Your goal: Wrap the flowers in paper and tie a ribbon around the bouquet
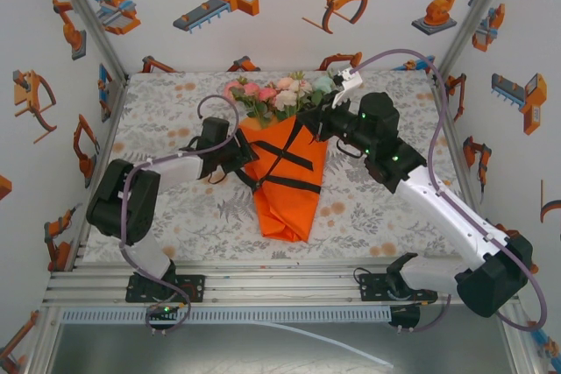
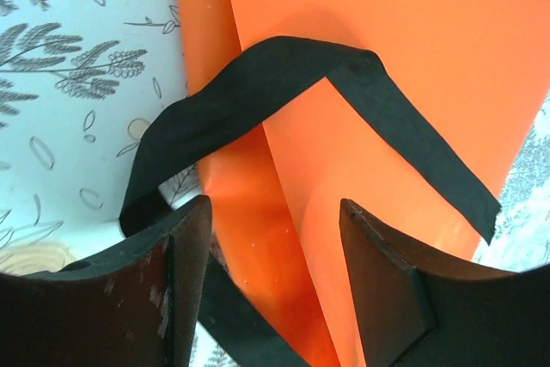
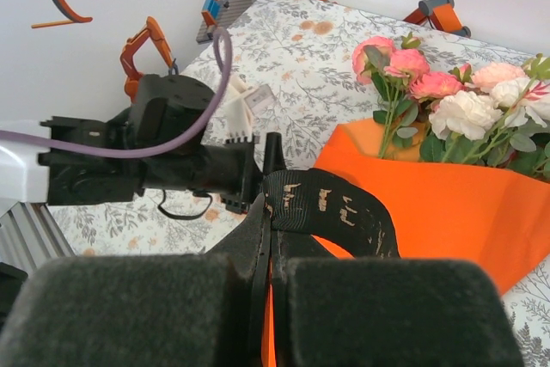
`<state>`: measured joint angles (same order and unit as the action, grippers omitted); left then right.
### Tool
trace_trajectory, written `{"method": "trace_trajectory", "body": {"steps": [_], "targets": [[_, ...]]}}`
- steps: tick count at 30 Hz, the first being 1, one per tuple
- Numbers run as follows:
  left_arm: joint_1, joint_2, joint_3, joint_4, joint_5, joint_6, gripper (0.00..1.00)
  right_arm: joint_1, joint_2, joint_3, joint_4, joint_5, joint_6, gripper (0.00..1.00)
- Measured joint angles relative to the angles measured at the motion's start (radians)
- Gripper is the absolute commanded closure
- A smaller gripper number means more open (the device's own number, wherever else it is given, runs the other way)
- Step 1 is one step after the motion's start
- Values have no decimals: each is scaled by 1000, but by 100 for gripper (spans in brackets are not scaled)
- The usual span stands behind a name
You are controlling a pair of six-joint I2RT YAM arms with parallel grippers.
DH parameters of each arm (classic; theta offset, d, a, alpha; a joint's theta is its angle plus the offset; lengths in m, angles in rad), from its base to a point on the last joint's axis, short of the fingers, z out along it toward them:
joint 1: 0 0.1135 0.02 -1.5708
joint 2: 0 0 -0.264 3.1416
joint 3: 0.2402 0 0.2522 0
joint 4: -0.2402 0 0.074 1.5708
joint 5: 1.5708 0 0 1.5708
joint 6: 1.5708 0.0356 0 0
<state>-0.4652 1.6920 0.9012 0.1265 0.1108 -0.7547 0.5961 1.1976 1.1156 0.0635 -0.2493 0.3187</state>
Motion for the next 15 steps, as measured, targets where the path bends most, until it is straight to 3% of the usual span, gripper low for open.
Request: {"method": "trace_trajectory", "body": {"steps": [13,15], "targets": [[9,2,-22,18,13,-84,42,0,3,0,0,3,0,100],[9,7,-26,25,18,-91,46,0,3,0,0,3,0,100]]}}
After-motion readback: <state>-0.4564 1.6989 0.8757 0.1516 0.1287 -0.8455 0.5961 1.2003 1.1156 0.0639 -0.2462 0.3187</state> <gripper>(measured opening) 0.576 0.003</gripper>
